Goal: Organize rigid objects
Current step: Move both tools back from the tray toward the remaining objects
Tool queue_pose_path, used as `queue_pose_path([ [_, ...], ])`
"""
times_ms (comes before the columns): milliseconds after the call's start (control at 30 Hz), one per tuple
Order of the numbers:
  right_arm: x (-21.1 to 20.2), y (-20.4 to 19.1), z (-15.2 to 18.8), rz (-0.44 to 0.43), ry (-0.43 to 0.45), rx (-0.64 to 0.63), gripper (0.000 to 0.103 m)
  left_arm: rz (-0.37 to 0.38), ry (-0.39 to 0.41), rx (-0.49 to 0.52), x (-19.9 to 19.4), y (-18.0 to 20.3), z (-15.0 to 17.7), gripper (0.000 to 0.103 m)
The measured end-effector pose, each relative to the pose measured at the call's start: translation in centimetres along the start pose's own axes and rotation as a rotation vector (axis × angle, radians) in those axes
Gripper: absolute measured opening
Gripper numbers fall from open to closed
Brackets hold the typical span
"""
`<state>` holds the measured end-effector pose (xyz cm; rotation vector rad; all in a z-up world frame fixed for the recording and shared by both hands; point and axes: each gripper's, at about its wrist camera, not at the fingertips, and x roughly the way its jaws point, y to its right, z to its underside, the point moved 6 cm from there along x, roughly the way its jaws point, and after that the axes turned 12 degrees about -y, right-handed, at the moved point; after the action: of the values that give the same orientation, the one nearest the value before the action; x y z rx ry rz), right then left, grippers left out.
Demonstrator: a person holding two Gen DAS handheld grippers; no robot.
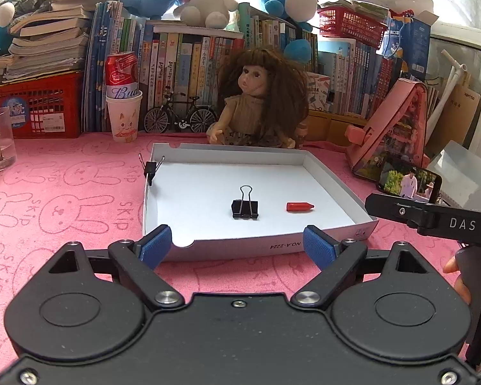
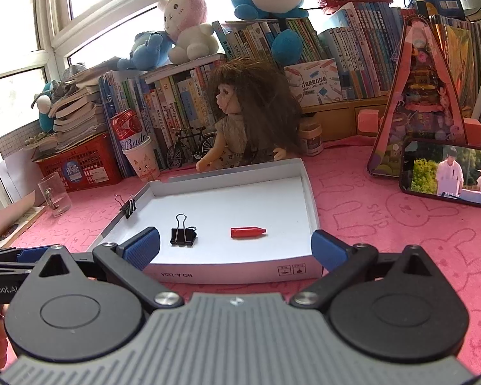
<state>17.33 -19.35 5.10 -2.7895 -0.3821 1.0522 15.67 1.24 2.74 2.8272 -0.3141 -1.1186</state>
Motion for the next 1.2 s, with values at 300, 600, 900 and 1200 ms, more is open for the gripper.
queue_pose_path([
  [300,-1.8,-0.7,2.7,0.026,0.011,-0.050,0.103,-0.023,0.022,0.036,-1.6,0.3,2.9,0.089],
  [600,-3.5,-0.9,5.2,0.119,0.065,-0.099,0.103,-0.037,0.024,0.067,-2.4,0.9,5.4,0.090],
  [900,-4.7,0.1,8.0,0.172,0.087,-0.065,0.103,-0.043,0.026,0.103,-2.3,1.8,8.4,0.090],
  [1200,-4.7,0.7,10.9,0.225,0.058,-0.074,0.103,-0.065,0.061,0.105,-3.6,1.3,10.5,0.090],
])
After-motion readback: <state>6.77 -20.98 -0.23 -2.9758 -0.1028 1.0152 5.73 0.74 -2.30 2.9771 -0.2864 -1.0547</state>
